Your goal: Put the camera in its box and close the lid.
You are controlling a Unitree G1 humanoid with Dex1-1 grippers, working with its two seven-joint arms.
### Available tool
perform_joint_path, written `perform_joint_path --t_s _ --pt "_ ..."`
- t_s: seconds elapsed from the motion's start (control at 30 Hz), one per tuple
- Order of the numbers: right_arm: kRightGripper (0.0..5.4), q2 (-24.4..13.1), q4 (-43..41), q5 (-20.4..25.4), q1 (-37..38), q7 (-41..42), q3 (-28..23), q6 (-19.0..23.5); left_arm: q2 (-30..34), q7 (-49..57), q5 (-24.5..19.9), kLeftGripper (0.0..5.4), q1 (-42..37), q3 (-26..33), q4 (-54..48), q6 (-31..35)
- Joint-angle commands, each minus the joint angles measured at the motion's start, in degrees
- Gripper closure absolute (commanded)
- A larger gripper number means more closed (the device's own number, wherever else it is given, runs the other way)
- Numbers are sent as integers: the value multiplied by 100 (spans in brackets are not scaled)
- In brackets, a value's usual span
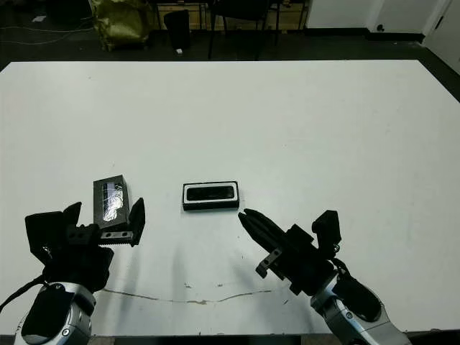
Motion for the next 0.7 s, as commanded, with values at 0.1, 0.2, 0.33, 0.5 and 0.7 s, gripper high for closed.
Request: perform_joint_path --t_s 0.1,0.2,0.33,0.5,0.7 --pt "540 -24 12 170 -38 2 -22 230 -268 342 -176 4 -147 123 70 282" --pt "540 -8 -17 143 -11 -52 -8 236 -234 495 -189 4 -301 181 140 347" --pt "540 22 -32 -71 72 -56 43 44 -149 805 -42 4 -550 214 278 476" --pt "540 27 -39 -44 79 -135 29 227 -99 999 147 4 -854 262 503 615" --pt "540 29 -150 -100 111 -253 67 311 -49 1073 376 4 -959 167 899 360"
